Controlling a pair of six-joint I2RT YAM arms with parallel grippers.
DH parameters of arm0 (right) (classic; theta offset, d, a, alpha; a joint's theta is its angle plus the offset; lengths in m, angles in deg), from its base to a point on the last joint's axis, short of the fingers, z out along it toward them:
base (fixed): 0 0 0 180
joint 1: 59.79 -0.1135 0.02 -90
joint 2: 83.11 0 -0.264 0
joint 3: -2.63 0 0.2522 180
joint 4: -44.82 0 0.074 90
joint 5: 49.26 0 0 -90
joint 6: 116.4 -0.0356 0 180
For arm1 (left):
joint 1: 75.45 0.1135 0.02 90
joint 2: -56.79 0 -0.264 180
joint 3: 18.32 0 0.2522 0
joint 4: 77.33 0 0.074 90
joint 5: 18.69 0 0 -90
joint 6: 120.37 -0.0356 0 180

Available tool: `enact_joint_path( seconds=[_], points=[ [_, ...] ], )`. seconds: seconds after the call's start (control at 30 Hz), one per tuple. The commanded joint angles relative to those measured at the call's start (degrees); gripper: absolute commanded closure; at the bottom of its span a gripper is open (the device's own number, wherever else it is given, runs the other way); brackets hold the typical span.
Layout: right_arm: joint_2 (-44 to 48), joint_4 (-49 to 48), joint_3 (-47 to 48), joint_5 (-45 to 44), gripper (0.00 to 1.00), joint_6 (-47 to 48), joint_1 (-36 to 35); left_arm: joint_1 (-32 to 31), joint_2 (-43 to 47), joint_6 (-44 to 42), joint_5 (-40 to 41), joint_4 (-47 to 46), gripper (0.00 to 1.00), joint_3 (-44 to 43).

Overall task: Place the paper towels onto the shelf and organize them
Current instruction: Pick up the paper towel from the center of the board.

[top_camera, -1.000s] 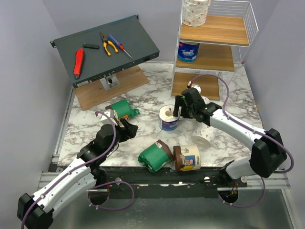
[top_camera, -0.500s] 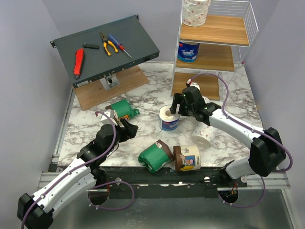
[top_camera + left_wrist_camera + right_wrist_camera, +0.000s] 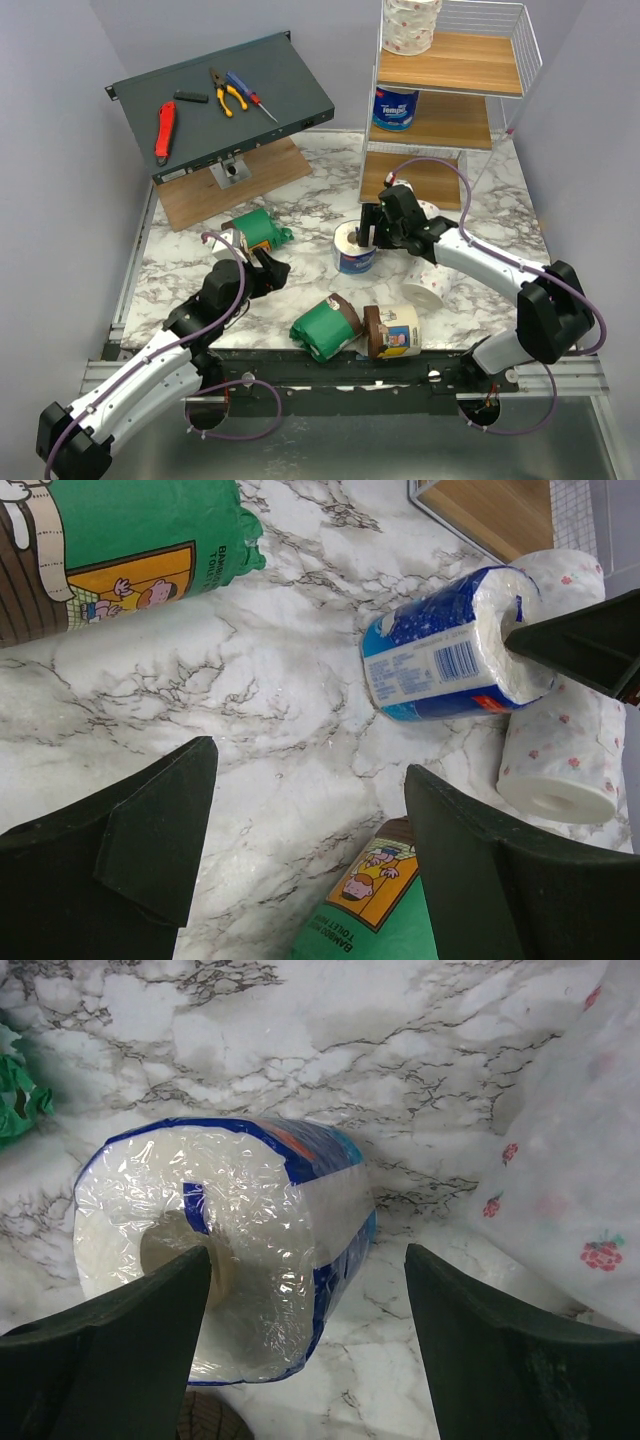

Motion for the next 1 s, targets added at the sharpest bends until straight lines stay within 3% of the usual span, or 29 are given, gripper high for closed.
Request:
enact_joint_path(
  seconds=[0.0, 0.43, 0.57, 0.8, 0.97],
  points=[
    [-0.98, 0.15, -1.48, 1.85, 0.2, 1.48, 0.25, -0.21, -1.13, -0.51, 0.28, -1.0, 0.22, -2.34],
    [1.65, -4.18, -1.89, 6.39, 0.36, -3.78, 0.24, -0.17, -0.8, -0.36, 0.98, -0.65, 0.23, -2.59],
    [-2.31, -0.16, 0.68, 8.42, 0.36, -1.25, 0.29, -0.17, -0.84, -0.02, 1.05, -0.74, 0.23, -2.44],
    [-2.6, -1.74, -0.78, 11.69, 0.34, -0.69, 0.24, -0.17, -0.49, 0.21, 1.15, -0.64, 0.23, -1.91],
    [-1.66, -2.54, -1.43, 11.61, 0.38, -1.92, 0.29, -0.17, -0.58, 0.3, 1.07, -0.57, 0.23, -1.9]
  ],
)
